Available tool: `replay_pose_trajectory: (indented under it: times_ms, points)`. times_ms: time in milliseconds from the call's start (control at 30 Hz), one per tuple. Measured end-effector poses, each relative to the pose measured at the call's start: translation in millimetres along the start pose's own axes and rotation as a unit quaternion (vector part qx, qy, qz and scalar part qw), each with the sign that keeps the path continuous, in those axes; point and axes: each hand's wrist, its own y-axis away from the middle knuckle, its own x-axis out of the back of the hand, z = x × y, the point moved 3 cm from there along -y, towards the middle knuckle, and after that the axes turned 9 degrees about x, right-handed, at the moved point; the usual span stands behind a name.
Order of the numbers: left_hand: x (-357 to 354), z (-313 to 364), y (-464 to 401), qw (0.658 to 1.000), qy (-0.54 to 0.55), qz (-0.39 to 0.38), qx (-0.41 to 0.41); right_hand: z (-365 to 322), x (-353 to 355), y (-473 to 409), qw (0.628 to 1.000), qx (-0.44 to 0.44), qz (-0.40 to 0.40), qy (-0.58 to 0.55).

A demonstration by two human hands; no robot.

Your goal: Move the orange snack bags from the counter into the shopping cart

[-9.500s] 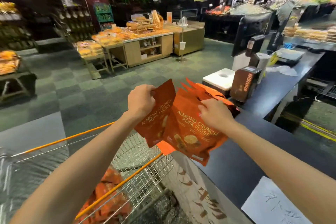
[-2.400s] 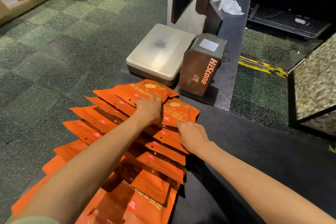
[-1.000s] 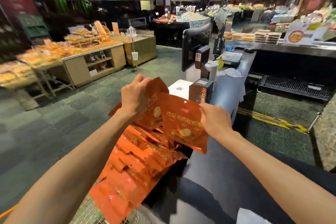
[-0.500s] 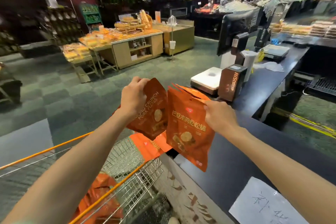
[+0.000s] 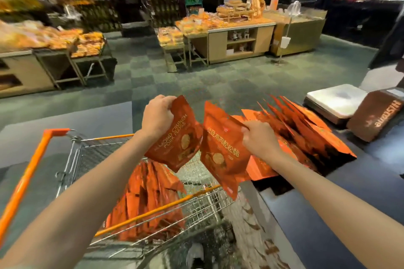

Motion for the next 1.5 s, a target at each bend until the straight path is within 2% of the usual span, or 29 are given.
replay_pose_trajectory:
  times_ms: [333, 467, 667, 767, 933, 1067, 1167, 1300, 1367, 1500]
  points:
    - [-85.0, -84.0, -63.9, 0.995, -0.019, -0.047, 0.089, -2.4, -89.4, -106.1, 0.994, 0.0, -0.084, -0.066]
    - [-145.8, -118.1, -85.7, 0.986, -0.025, -0.108, 0.128, 0.7, -133.7, -137.9, 0.991, -0.008, -0.104, -0.084]
    - [-225.1, -151.7, -84.7, 0.964, 0.014, -0.196, 0.182, 18.4, -212.3, -158.6, 0.979, -0.073, -0.157, -0.107]
    - [-262.6, -174.0, -73.1, 0.942, 0.012, -0.246, 0.227, 29.9, -253.3, -156.4, 0.97, -0.106, -0.189, -0.111]
    - [-303.5, -200.5, -52.2, 0.893, 0.053, -0.277, 0.35, 46.7, -305.5, -141.0, 0.948, -0.168, -0.243, -0.117]
    - [-321.7, -236.3, -22.1, 0.835, 0.064, -0.279, 0.47, 57.4, -340.2, -122.4, 0.928, -0.208, -0.292, -0.1]
    - [-325.2, -271.6, 10.4, 0.791, 0.027, -0.301, 0.532, 64.2, -365.2, -110.6, 0.912, -0.212, -0.343, -0.08]
    - [-323.8, -299.0, 46.1, 0.755, 0.001, -0.334, 0.565, 66.4, -391.5, -103.8, 0.884, -0.225, -0.399, -0.09]
    - [-322.9, -302.2, 58.7, 0.749, -0.001, -0.348, 0.564, 64.0, -403.9, -108.0, 0.874, -0.213, -0.427, -0.09]
    - [-321.1, -304.3, 74.2, 0.749, -0.029, -0.39, 0.534, 52.7, -431.4, -126.6, 0.888, -0.13, -0.437, -0.06]
